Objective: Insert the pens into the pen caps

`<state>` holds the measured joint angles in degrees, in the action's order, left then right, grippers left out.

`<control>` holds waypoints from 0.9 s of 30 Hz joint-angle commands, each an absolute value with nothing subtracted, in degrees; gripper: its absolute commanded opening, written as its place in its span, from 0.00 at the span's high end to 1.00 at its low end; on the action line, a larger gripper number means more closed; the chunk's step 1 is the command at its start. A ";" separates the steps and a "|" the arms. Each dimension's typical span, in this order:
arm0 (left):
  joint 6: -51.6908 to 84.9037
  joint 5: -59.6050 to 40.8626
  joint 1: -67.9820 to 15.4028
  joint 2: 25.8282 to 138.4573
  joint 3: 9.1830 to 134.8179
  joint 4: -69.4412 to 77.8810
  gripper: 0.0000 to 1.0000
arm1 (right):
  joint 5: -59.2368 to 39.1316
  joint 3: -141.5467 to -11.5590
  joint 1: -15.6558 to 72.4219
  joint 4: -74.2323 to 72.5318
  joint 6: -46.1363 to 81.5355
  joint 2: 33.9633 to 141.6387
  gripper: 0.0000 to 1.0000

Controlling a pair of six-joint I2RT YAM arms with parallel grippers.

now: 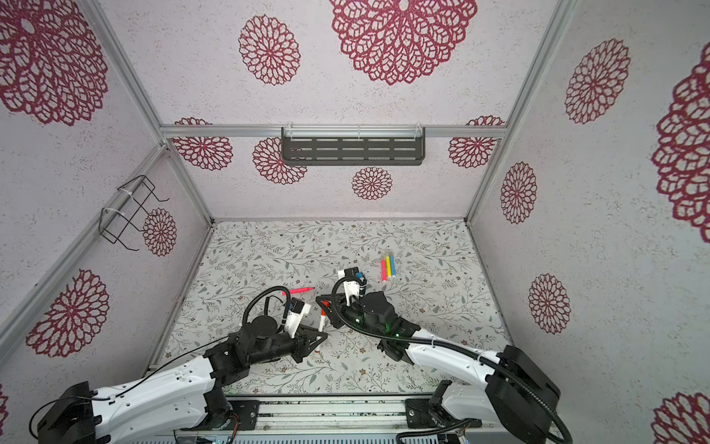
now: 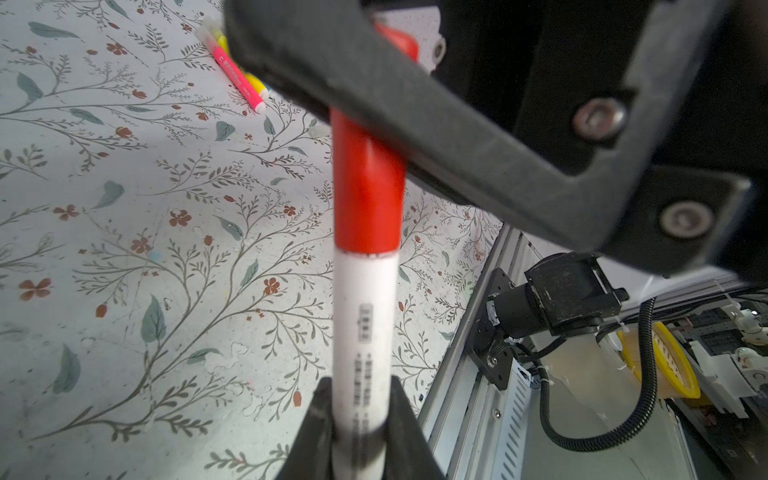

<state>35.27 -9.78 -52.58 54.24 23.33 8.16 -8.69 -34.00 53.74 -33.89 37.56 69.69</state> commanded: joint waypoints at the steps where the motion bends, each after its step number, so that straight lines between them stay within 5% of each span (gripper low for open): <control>1: 36.38 -4.88 -48.33 51.95 25.97 23.09 1.00 | -20.69 -30.09 58.56 -26.36 38.01 70.75 1.00; 13: 38.30 -8.95 -45.51 50.42 24.79 26.62 1.00 | -25.32 -26.02 59.72 -35.15 40.53 72.68 1.00; 23: 38.83 -4.84 -45.13 49.68 26.13 20.12 1.00 | -13.38 -30.14 60.75 -20.58 41.81 73.81 1.00; 27: 39.40 -3.56 -45.57 50.96 25.86 21.61 1.00 | -13.29 -29.03 61.82 -26.09 45.90 76.31 1.00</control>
<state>37.06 -15.57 -48.95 52.10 21.58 6.70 -4.47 -32.60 56.34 -38.35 43.18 73.14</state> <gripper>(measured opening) 0.189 0.173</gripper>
